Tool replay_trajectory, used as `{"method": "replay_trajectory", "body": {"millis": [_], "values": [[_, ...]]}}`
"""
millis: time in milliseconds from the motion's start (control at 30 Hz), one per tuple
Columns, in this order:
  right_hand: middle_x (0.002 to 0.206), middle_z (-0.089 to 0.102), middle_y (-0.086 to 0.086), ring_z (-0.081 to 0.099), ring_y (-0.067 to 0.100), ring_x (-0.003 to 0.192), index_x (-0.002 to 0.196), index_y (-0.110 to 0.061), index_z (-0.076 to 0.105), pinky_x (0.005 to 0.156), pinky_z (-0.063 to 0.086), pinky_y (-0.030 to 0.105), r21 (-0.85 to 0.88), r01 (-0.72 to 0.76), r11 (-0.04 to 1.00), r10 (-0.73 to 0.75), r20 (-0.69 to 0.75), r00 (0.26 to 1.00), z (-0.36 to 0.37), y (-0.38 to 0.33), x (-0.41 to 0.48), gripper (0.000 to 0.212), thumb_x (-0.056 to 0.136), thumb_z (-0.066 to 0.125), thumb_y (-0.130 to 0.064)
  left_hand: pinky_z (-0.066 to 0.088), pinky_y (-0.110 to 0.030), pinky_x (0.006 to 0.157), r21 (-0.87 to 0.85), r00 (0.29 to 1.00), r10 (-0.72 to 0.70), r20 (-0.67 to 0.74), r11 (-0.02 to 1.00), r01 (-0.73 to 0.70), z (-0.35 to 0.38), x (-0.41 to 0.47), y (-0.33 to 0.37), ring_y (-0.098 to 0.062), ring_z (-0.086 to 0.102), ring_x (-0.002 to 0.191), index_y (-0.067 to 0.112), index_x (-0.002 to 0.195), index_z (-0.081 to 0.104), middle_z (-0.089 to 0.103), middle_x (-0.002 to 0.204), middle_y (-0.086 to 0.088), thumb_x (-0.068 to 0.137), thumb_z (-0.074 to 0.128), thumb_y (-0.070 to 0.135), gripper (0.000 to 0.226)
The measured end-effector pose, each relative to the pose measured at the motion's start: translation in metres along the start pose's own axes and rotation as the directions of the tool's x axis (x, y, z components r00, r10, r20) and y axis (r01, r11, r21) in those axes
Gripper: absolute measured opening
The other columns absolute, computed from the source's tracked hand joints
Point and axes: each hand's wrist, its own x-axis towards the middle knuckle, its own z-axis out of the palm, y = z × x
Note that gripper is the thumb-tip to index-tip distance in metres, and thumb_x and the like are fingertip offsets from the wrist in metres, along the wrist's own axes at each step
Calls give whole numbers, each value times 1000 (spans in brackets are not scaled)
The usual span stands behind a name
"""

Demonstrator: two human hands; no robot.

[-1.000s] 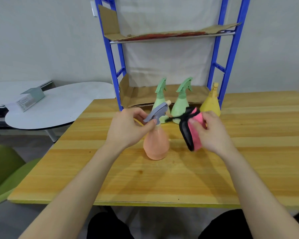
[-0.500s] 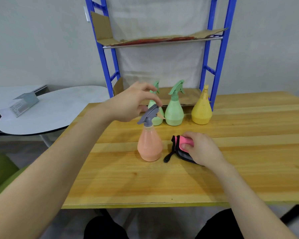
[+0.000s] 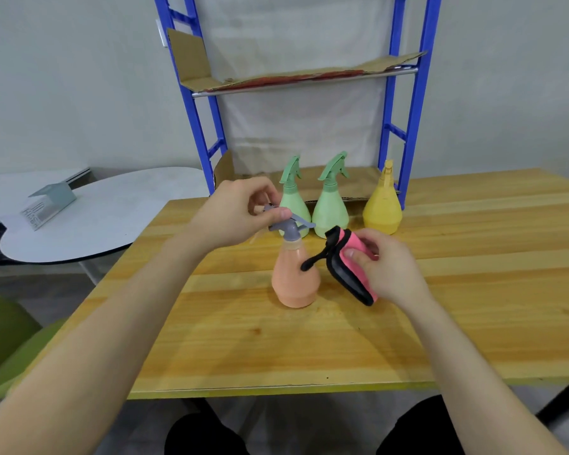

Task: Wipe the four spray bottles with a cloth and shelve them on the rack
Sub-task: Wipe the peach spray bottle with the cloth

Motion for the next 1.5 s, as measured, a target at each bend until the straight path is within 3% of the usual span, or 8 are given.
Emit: {"method": "replay_trajectory", "body": {"millis": [200,367,567,833,1033,1133,1267,1500], "values": [[103,76,-17,71,8,101,115,-33,74,90,59,37,122,24,992,-9,-122,993,-15,-5,5,18,101,72,-22,55,-25,84,-269,984,-168,-55,952,147,20,-33,-8,-3,72,94,30,132,63,77,101,14,102,63,59,41],[108,78,-13,72,9,105,117,-32,72,96,59,37,325,182,928,-75,-316,946,-24,-36,13,21,102,70,-18,58,-28,75,-277,993,-119,-21,955,108,37,-55,-14,-8,77,77,21,105,78,81,89,9,107,67,29,14],[121,74,-9,66,16,111,135,-28,68,101,52,41,-11,370,929,-361,187,914,20,-79,39,39,97,76,-33,46,-20,57,-291,988,-149,-39,948,131,42,-47,-2,-8,62,54,26,76,70,70,65,11,107,59,10,36],[85,67,-9,58,12,78,107,-17,70,70,41,32,16,398,917,-399,42,916,31,-66,39,15,107,62,-30,54,-26,63,-367,983,-157,-96,924,112,50,-53,-11,-14,64,61,19,95,81,74,74,2,106,67,19,18],[108,71,-14,64,9,99,121,-29,67,85,50,28,-8,465,885,-459,144,877,30,-75,42,23,99,72,-35,49,-27,60,-314,984,-136,-111,945,95,46,-57,-9,-6,59,54,24,78,75,72,68,6,105,64,12,31],[96,73,-11,66,10,90,114,-25,72,78,52,28,85,393,916,-390,-53,919,42,-64,37,15,107,62,-33,46,-25,59,-287,979,-150,-137,952,105,47,-55,-2,-8,58,56,37,72,71,70,65,11,105,68,25,36],[96,75,-11,69,9,92,104,-26,71,92,57,50,522,124,844,99,-379,920,61,-38,19,21,110,55,-39,54,-35,64,-309,970,-193,-146,941,140,52,-59,-8,-21,63,59,18,73,76,73,68,4,104,70,30,34],[117,75,-12,69,4,111,127,-25,65,96,55,30,470,47,882,-18,-66,998,70,-44,2,36,95,81,-32,54,-32,63,-304,969,-211,-131,939,163,53,-59,-3,-17,64,57,22,77,77,73,67,9,105,70,29,30]]}}
